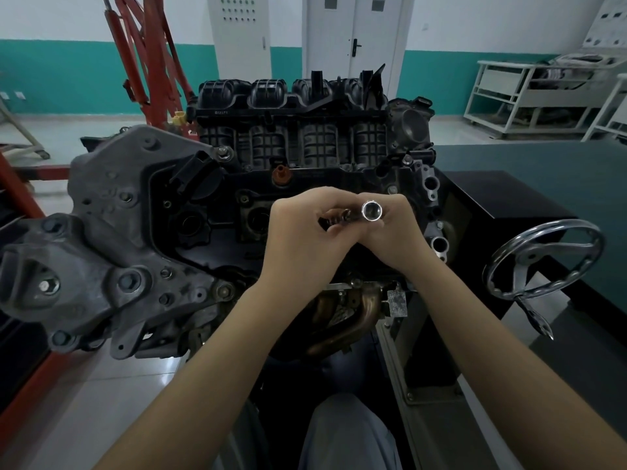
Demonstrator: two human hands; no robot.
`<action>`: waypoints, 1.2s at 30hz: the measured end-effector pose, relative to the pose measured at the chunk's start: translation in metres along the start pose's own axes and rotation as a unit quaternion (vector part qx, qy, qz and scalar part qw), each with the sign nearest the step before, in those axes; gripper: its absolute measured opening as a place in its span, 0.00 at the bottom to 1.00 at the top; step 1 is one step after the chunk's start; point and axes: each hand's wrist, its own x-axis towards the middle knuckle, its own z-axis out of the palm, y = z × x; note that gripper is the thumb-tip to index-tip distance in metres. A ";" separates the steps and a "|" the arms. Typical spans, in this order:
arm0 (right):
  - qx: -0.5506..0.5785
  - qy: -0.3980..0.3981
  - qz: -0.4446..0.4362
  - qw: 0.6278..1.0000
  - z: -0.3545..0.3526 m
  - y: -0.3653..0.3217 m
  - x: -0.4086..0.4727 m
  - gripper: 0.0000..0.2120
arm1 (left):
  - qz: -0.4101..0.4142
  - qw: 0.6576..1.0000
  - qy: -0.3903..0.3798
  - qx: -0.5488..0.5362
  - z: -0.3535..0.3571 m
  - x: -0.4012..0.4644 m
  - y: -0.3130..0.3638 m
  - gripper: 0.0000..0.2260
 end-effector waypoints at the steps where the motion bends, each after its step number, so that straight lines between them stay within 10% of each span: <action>1: 0.002 -0.008 -0.003 1.000 -0.001 0.000 0.000 0.13 | 0.001 1.000 -0.002 -0.007 0.000 -0.001 0.000 0.08; 18: 0.016 -0.004 0.010 1.000 -0.001 0.001 -0.001 0.17 | 0.017 0.997 -0.066 -0.037 -0.003 0.000 -0.001 0.11; 36: 0.005 0.012 0.006 1.000 0.000 0.002 -0.001 0.13 | -0.016 0.999 0.031 -0.025 -0.001 -0.001 0.005 0.12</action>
